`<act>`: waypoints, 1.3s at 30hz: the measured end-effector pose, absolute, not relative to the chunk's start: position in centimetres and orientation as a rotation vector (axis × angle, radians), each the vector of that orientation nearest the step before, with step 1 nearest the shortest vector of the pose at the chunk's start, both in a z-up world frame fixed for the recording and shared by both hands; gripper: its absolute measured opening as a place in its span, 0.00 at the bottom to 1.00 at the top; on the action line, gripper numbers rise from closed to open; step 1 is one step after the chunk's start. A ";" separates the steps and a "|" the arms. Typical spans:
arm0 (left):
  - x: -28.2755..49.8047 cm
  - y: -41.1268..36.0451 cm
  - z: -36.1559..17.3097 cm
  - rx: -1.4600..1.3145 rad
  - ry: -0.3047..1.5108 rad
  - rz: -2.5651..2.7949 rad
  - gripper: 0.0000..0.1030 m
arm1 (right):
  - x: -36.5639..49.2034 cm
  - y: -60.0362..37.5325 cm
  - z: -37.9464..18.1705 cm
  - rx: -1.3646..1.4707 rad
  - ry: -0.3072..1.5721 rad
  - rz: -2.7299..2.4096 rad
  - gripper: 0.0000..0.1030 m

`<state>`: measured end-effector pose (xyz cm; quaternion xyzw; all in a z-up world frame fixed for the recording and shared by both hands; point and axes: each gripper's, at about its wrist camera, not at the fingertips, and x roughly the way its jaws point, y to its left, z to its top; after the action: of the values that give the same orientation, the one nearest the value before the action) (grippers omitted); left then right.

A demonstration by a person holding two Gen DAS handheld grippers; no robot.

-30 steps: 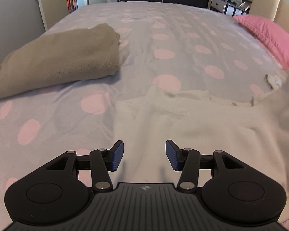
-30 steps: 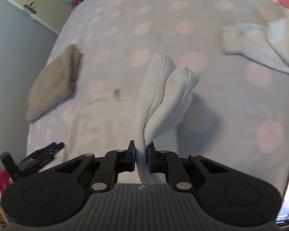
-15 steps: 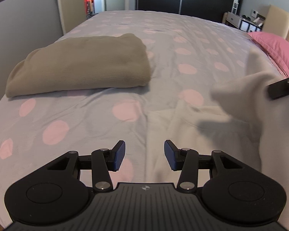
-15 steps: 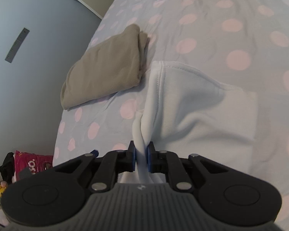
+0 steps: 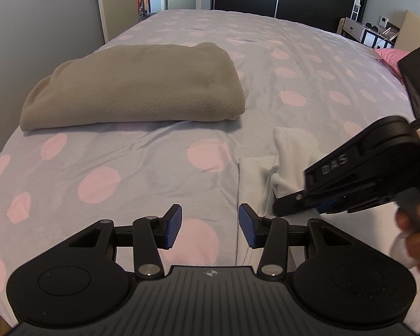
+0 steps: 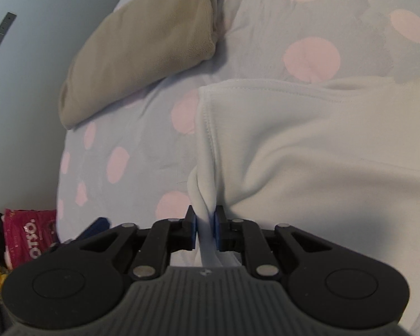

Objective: Fold clothes

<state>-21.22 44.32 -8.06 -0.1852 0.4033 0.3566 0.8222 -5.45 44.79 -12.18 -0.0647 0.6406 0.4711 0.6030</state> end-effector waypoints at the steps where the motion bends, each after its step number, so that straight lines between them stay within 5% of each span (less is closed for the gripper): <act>1: -21.2 44.3 -8.1 -0.394 0.860 0.759 0.42 | -5.5 44.8 -12.4 -0.147 1.486 1.092 0.20; 6: -21.5 44.4 -7.9 -0.395 0.858 0.768 0.42 | -4.9 43.9 -11.2 -0.073 1.463 1.136 0.40; 11: -21.6 44.2 -7.8 -0.399 0.846 0.749 0.44 | -4.5 41.3 -7.7 -0.080 1.339 1.183 0.48; 24: -21.8 41.1 -7.7 -0.459 0.872 0.586 0.46 | -5.5 24.5 -10.8 -0.017 1.308 1.034 0.32; 39: -27.5 43.7 -9.4 -0.724 0.803 0.698 0.46 | -14.0 27.1 -13.2 -0.031 1.318 1.284 0.30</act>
<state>-27.53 43.65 -9.37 -0.3375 0.3745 0.3256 0.7999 -14.03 27.09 -13.22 -0.0134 0.5699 0.5552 0.6056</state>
